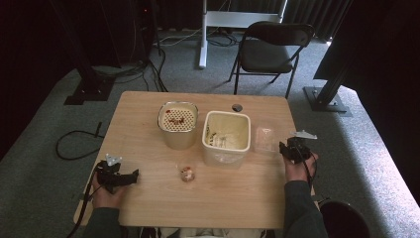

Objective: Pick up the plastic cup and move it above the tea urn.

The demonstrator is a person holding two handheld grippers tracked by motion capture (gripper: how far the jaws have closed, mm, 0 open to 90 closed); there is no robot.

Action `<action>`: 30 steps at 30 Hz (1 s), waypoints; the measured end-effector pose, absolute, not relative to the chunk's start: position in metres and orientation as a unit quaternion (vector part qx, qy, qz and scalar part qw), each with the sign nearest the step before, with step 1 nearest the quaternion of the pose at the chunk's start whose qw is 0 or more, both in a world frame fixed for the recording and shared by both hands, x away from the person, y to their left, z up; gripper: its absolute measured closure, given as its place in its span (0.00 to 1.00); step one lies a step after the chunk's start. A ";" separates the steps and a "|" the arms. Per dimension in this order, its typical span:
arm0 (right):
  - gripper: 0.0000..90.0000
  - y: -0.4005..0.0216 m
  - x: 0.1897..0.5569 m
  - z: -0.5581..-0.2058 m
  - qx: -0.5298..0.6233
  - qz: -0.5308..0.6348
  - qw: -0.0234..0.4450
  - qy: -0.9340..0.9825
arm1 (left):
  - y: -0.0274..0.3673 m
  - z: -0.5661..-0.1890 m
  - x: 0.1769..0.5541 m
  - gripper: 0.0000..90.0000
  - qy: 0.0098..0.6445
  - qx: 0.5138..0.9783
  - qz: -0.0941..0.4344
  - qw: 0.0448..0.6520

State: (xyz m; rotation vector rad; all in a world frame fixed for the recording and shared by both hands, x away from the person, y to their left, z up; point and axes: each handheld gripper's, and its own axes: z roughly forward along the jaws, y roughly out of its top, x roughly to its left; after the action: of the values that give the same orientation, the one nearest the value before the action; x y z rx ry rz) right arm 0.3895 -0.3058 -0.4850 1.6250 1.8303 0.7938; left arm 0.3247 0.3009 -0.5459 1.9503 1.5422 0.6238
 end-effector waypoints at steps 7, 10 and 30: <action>0.82 -0.311 0.405 -0.496 0.621 0.295 0.239 0.686 | 0.301 -0.546 0.325 0.02 0.577 0.729 0.233 0.285; 0.90 -0.313 0.405 -0.496 0.625 0.302 0.230 0.682 | 0.301 -0.546 0.325 0.02 0.577 0.729 0.233 0.285; 0.97 -0.317 0.382 -0.454 0.606 0.342 0.280 0.662 | 0.301 -0.546 0.325 0.02 0.577 0.729 0.233 0.284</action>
State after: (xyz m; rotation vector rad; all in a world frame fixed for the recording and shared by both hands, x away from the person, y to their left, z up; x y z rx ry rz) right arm 0.3824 -0.3174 -0.4540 1.6250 1.7743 0.9163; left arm 0.3252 0.3008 -0.5457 1.9504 1.5451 0.6239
